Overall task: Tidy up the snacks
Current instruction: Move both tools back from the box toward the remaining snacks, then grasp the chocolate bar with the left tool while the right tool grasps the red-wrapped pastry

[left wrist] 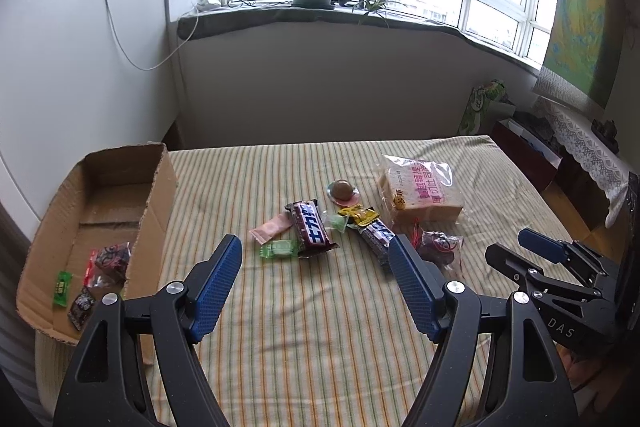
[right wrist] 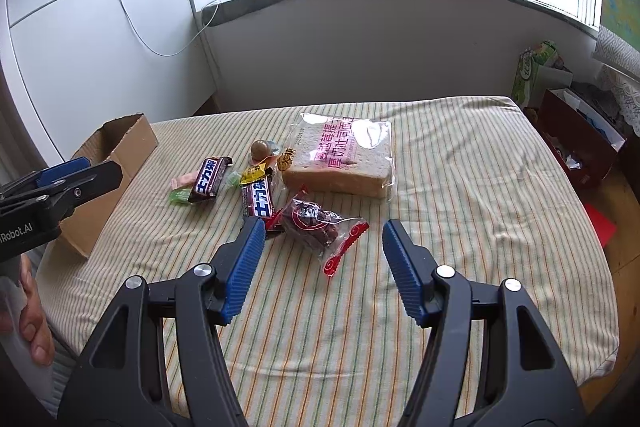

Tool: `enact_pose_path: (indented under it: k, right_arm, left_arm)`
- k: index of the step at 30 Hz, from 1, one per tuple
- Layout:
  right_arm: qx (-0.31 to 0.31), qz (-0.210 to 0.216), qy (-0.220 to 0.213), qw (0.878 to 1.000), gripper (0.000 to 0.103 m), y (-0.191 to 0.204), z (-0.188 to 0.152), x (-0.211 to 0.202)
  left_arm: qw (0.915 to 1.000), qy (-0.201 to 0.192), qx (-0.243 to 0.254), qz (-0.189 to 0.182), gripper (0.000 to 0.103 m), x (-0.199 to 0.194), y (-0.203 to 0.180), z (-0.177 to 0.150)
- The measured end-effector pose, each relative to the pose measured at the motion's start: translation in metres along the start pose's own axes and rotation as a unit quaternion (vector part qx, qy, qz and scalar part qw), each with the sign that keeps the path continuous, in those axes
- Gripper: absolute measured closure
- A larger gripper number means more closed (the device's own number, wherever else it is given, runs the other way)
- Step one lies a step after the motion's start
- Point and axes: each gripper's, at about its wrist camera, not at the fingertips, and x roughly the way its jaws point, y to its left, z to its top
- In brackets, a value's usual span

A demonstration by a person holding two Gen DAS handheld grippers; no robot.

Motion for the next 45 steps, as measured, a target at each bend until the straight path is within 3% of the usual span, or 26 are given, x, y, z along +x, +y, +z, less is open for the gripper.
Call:
enact_pose_path:
  k: [10,18,26,29,34,37,40,43,45]
  right_arm:
    - [0.003,0.002,0.048,0.999,0.039,-0.015,-0.007,0.044]
    - [-0.009,0.007,0.077,0.997,0.039,-0.017,-0.013,0.067]
    - [-0.046,0.023,0.093,0.994,0.039,-0.011,-0.003,0.088]
    - [-0.059,0.03,0.093,0.993,0.039,-0.006,0.0,0.093]
    - [-0.071,0.033,0.094,0.992,0.039,0.0,0.003,0.098]
    - [-0.072,0.035,0.093,0.992,0.05,0.0,0.003,0.097]
    - [-0.076,0.035,0.092,0.992,0.063,0.001,0.001,0.094]
    - [-0.075,0.034,0.09,0.993,0.075,-0.001,-0.002,0.09]
    - [-0.071,0.035,0.09,0.993,0.083,-0.002,-0.003,0.089]
  left_arm:
    - [0.9977,0.057,-0.012,-0.034,0.027,0.054,-0.01,-0.006]
    - [0.9826,0.147,-0.059,-0.098,0.027,0.104,-0.016,-0.025]
    - [0.9755,0.16,-0.077,-0.13,0.027,0.122,-0.018,-0.013]
    - [0.9686,0.171,-0.086,-0.159,0.029,0.125,-0.021,-0.009]
    - [0.9691,0.172,-0.082,-0.156,0.029,0.13,-0.025,-0.005]
    - [0.9687,0.171,-0.09,-0.156,0.029,0.135,-0.026,0.0]
    - [0.97,0.169,-0.086,-0.152,0.052,0.138,-0.03,-0.001]
    - [0.9723,0.163,-0.085,-0.145,0.068,0.139,-0.031,-0.001]
    - [0.9722,0.162,-0.086,-0.146,0.071,0.139,-0.031,-0.002]
